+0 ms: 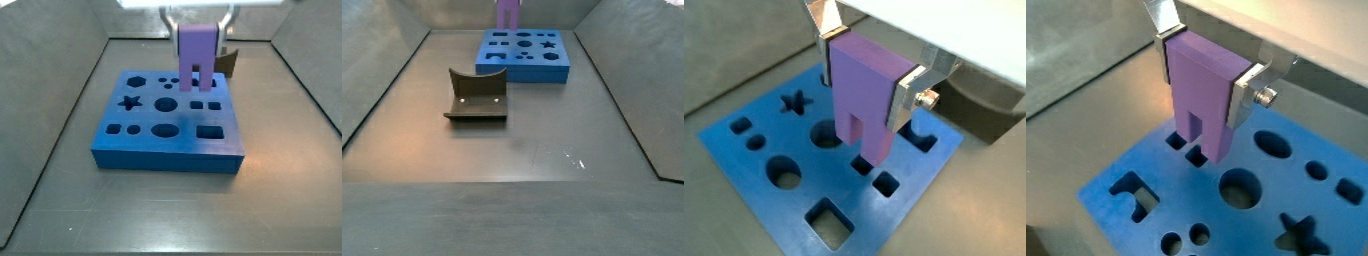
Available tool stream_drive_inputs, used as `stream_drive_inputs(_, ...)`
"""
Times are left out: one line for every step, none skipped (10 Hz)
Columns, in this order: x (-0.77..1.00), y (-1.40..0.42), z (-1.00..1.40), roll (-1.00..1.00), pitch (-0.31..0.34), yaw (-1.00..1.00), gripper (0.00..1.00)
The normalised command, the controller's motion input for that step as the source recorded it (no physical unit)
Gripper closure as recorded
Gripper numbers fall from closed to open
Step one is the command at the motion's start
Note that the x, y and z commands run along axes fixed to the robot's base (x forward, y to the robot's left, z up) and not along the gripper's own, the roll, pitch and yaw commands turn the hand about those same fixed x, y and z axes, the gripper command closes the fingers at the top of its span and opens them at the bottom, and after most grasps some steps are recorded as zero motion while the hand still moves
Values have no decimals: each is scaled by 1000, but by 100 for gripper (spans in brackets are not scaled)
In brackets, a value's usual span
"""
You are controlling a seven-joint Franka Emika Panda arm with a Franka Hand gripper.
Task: Insert the double-square object.
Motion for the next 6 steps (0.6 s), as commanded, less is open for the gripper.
stream_drive_inputs(243,0,-637,171,39,0,100)
stream_drive_inputs(277,0,-554,173,74,0,100)
stream_drive_inputs(400,0,-426,87,51,0,100)
stream_drive_inputs(603,0,-226,0,40,0,100)
stream_drive_inputs(217,0,-63,0,0,-31,100)
stream_drive_inputs(0,0,-69,0,-49,0,100)
